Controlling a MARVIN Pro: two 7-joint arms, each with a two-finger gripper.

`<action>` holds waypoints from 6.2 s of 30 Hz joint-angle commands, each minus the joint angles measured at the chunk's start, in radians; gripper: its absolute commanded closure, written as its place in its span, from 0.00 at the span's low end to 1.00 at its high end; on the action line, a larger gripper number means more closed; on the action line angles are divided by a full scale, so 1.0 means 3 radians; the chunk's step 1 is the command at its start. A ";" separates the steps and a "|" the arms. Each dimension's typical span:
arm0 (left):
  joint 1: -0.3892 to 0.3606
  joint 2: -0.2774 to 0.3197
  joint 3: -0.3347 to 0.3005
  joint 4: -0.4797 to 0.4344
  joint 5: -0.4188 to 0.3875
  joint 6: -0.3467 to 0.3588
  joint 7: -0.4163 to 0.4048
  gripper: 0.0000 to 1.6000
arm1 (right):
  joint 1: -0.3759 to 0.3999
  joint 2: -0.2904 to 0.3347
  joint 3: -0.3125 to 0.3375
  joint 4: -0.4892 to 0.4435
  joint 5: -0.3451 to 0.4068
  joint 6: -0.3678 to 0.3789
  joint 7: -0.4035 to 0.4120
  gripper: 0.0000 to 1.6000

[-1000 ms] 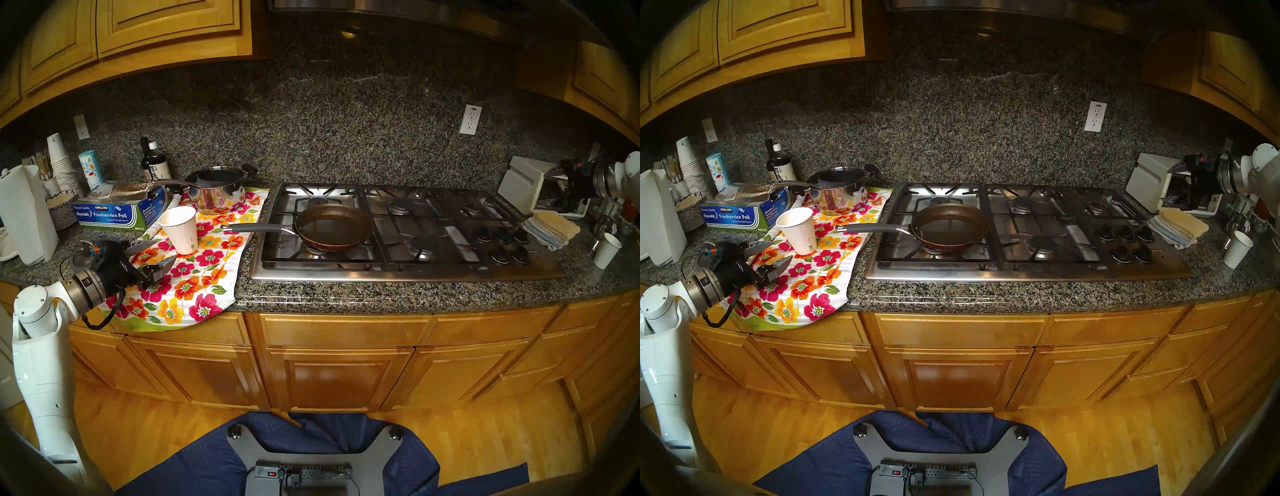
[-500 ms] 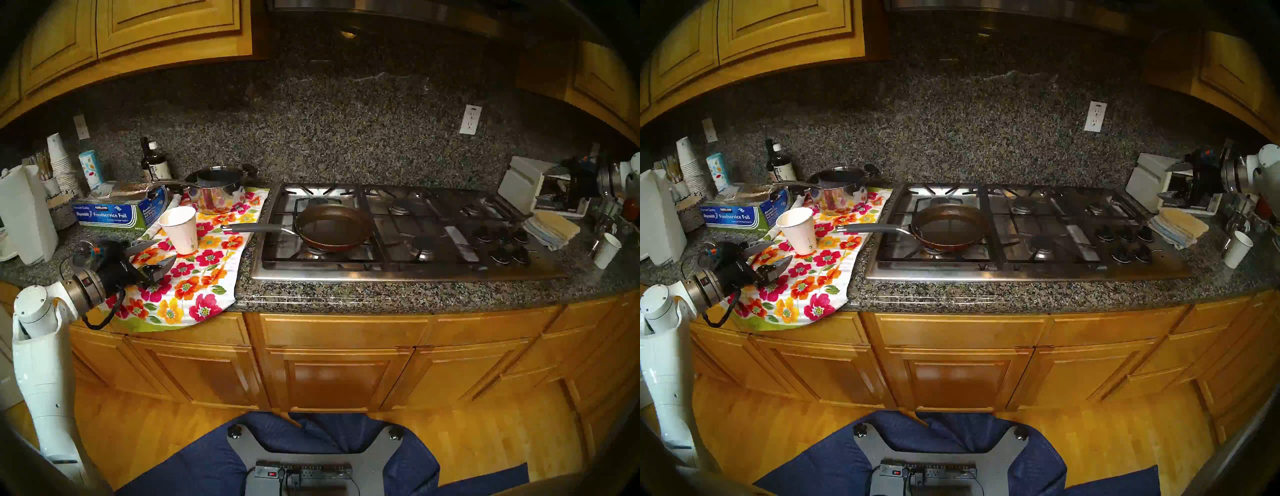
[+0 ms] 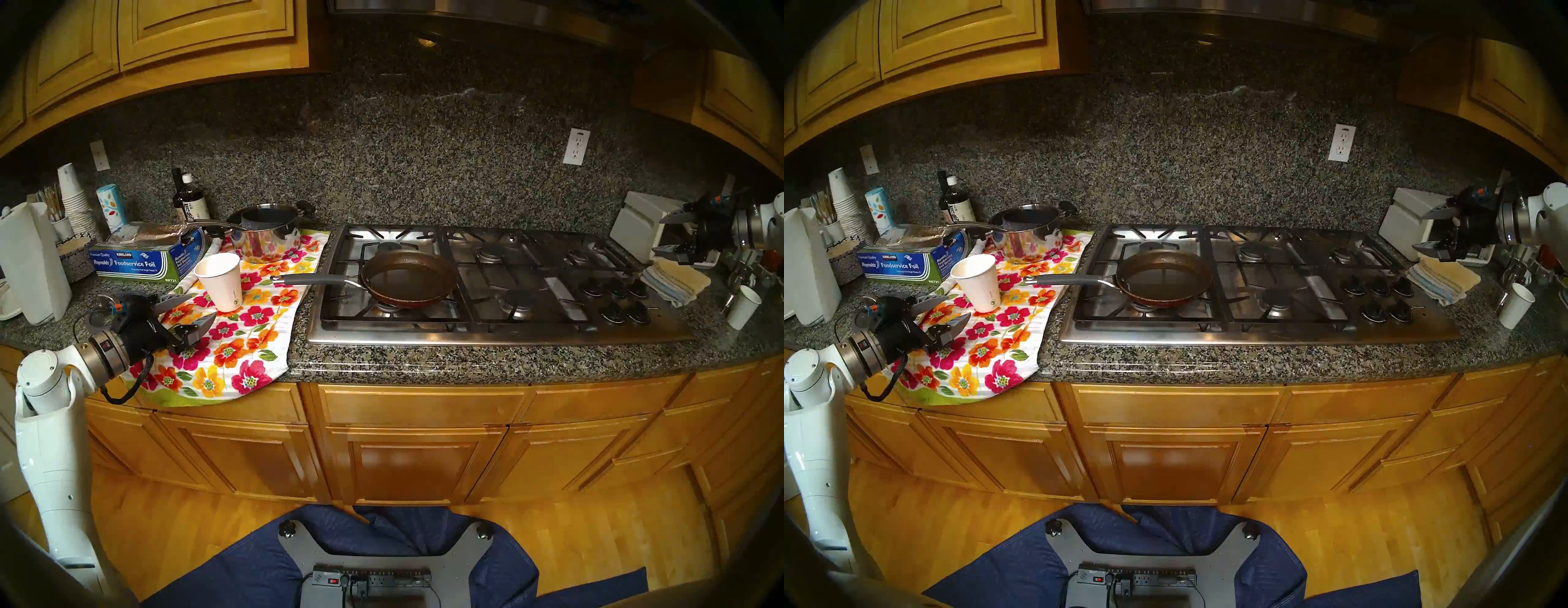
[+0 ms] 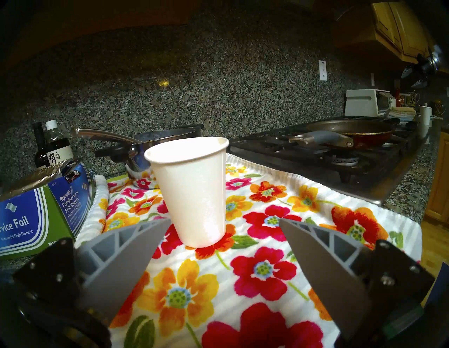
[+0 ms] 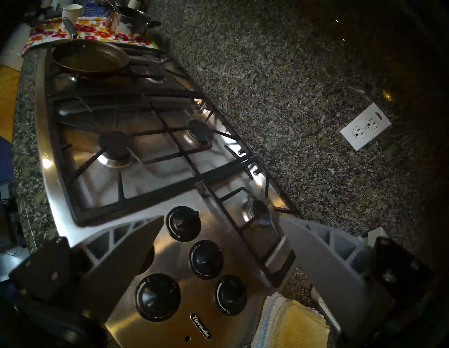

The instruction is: Pick up the water cup, pour water into the pot, turn on the stove

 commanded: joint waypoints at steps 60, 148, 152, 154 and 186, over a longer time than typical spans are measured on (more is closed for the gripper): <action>-0.0085 0.0024 -0.0037 -0.0079 -0.0045 -0.0008 0.0005 0.00 | 0.1208 0.0903 -0.0283 -0.2008 -0.0577 0.1385 -0.1497 0.00; -0.0086 0.0021 -0.0039 -0.0082 -0.0048 -0.0005 0.0005 0.00 | 0.1664 0.1252 -0.0637 -0.3121 -0.0118 0.2537 -0.2780 0.00; -0.0086 0.0021 -0.0039 -0.0082 -0.0048 -0.0005 0.0005 0.00 | 0.1603 0.1214 -0.0625 -0.3108 -0.0064 0.2498 -0.2793 0.00; -0.0086 0.0021 -0.0039 -0.0082 -0.0048 -0.0006 0.0005 0.00 | 0.1558 0.1186 -0.0614 -0.3096 -0.0021 0.2471 -0.2806 0.00; -0.0086 0.0020 -0.0039 -0.0082 -0.0048 -0.0005 0.0005 0.00 | 0.0302 0.0521 -0.0324 -0.2503 0.0746 0.1828 -0.2587 1.00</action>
